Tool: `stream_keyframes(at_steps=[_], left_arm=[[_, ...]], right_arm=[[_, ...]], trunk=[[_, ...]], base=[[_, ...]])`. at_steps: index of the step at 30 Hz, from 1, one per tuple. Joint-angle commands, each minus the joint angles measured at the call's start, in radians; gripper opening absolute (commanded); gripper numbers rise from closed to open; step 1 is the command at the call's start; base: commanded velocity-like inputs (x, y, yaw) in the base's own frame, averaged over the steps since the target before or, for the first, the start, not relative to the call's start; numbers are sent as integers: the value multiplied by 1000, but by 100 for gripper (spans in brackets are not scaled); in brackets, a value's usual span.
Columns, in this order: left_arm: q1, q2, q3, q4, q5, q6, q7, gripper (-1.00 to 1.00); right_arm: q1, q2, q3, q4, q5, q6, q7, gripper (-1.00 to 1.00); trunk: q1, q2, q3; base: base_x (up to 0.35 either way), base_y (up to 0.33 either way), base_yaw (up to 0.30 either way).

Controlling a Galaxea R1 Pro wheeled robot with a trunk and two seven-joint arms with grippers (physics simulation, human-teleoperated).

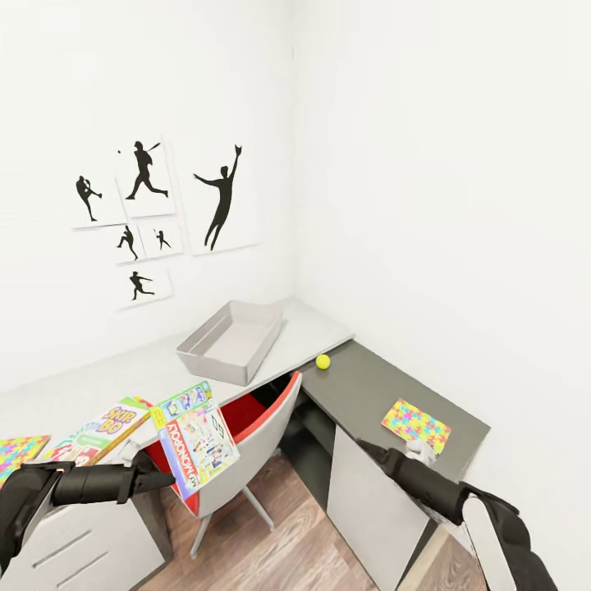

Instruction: Put all the toys in the child's room - the three board games (two on the bed and one on the table), the two jigsaw puzzles on the table, and the tennis ball on the table - inside the toy box on the table in the child's room.

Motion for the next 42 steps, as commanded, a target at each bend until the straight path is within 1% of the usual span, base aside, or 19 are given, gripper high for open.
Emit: stream_keyframes(at_steps=[1, 2, 4, 5, 6, 7, 9, 10, 13, 17, 28, 36, 42], left_arm=[[-1, 0, 1, 0, -2, 11, -5, -100], [-1, -1, -1, 0, -1, 11, -5, -100], [-1, -1, -1, 0, -1, 12, -5, -100], [-1, -2, -2, 0, -2, 12, -5, -100], [-1, -2, -2, 0, -2, 12, -5, -100], [-1, -2, -3, 0, -2, 13, -5, -100], [-1, -3, -3, 0, -2, 13, -5, -100], [-1, -3, -4, 0, -2, 13, -5, -100], [-1, -3, -3, 0, -2, 14, -5, -100], [-1, -3, -4, 0, -2, 14, -5, -100], [-1, -2, 0, 0, -2, 15, -5, -100], [-1, -1, 1, 0, -1, 15, -5, -100], [-1, -1, 2, 0, 0, 15, -5, -100]], right_arm=[[0, -2, -2, -20, -2, 18, 3, 100], [0, -7, -8, -88, -7, 65, 3, 100], [0, -9, -16, -126, -13, 98, 4, 100], [0, -10, -32, -154, -20, 131, 7, 100], [0, -11, -43, -163, -24, 147, 9, 100], [0, -11, -69, -177, -28, 170, 15, 100], [0, -11, -91, -185, -31, 185, 22, 100], [0, -11, -109, -191, -34, 196, 27, 100], [0, -12, -133, -197, -37, 208, 38, 100], [-1, -11, -138, -200, -38, 214, 57, 100], [-2, -10, -143, -201, -38, 214, 64, 100], [-2, -10, -144, -201, -38, 212, 65, 100], [-2, -11, -144, -201, -38, 212, 65, 100]], trunk=[[1, -2, -2], [1, -2, -2], [1, -2, -2], [1, -2, -2], [1, -2, -2], [1, -2, -2], [1, -2, -2], [1, -2, -2], [1, -2, -2], [1, -2, -2], [1, -2, -2], [1, -2, -2], [1, -2, 2]], base=[[0, 0, 4], [0, 0, 2], [0, 0, 1], [0, 0, 0], [0, 0, 0], [0, 0, 0], [0, 0, 0], [0, 0, 0], [0, 0, 0], [0, 0, 0], [18, 0, 0], [266, 0, 13], [325, 0, 190]])
